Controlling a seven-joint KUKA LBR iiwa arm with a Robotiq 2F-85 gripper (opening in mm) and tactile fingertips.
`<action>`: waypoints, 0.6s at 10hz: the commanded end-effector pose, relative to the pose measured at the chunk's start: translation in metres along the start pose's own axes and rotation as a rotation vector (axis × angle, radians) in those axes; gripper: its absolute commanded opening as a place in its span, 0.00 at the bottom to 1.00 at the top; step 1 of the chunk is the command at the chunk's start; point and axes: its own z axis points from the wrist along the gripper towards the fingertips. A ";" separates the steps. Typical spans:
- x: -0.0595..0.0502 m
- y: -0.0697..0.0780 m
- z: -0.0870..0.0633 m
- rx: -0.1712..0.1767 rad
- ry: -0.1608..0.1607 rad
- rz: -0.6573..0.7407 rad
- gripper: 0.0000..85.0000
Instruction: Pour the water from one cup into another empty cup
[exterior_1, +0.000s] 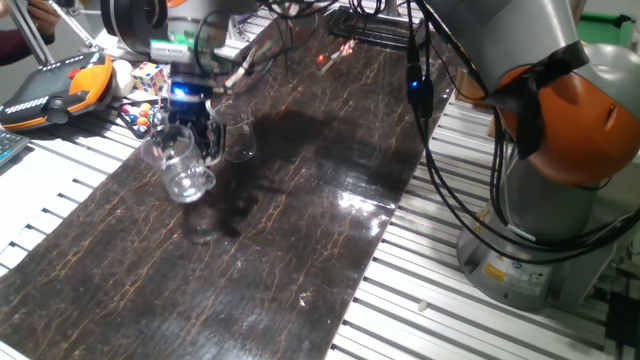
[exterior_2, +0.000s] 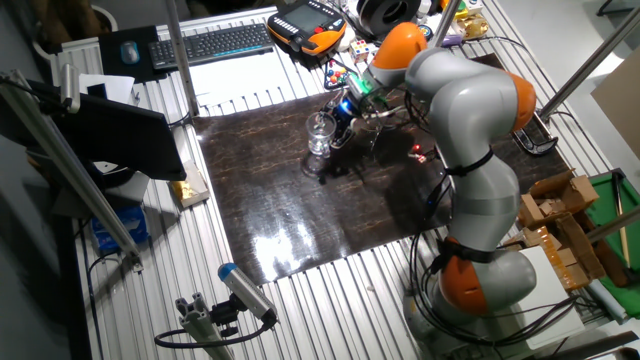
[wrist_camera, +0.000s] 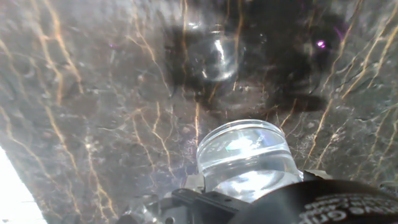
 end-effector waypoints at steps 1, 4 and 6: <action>-0.002 0.002 -0.007 0.002 -0.003 0.001 0.01; -0.006 0.001 -0.020 -0.008 -0.022 0.007 0.01; -0.006 -0.001 -0.029 -0.018 -0.022 0.017 0.01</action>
